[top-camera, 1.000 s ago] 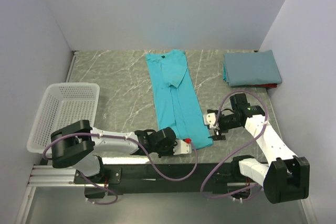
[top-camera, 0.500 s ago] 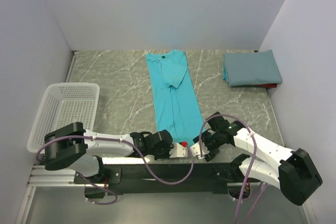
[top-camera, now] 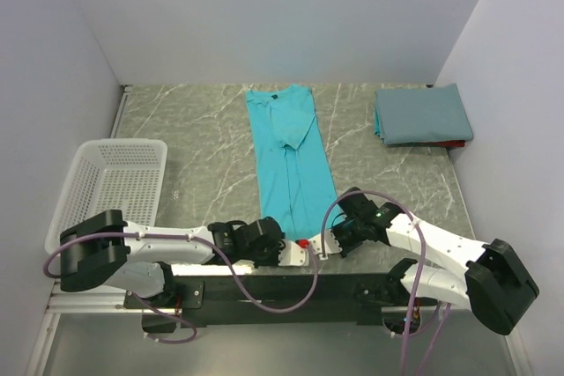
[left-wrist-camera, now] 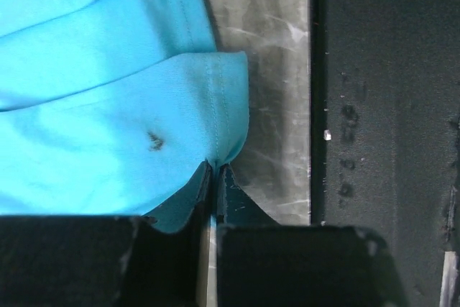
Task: Fold and stack the t-shirts
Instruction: Fold the tshirt
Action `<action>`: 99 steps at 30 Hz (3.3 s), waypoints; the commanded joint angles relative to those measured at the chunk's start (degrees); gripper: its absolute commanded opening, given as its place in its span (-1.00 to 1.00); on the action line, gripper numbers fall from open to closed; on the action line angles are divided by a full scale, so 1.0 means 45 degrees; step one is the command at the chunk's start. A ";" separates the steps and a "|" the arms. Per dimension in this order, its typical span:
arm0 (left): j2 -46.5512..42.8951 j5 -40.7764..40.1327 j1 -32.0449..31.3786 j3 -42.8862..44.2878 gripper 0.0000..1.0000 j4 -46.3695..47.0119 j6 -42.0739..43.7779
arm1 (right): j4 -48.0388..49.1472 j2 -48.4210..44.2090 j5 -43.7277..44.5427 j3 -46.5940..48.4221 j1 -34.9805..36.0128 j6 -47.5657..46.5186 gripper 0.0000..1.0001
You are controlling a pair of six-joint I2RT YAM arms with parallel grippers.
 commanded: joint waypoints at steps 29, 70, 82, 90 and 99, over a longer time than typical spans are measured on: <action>0.6481 0.4341 1.0394 0.9381 -0.99 0.0535 0.2143 | 0.1267 1.1328 0.0662 1.5249 -0.3804 0.6675 -1.00; 0.4687 0.2607 0.7974 0.4598 0.54 -0.0053 0.3979 | 0.2750 0.7209 -0.1507 0.7089 -0.4098 -0.0240 0.60; 0.5060 0.1706 0.8013 0.4227 0.14 0.0768 0.3959 | 0.3201 0.7521 -0.0763 0.6563 -0.3922 -0.1058 0.58; 0.4845 0.1862 0.8247 0.3837 -0.01 0.0944 0.3900 | 0.3357 0.8009 -0.0686 0.6757 -0.3824 -0.1117 0.57; 0.4923 0.2076 0.8306 0.3797 -0.29 0.0944 0.3997 | 0.3512 0.8790 0.0153 0.7070 -0.3414 -0.0826 0.43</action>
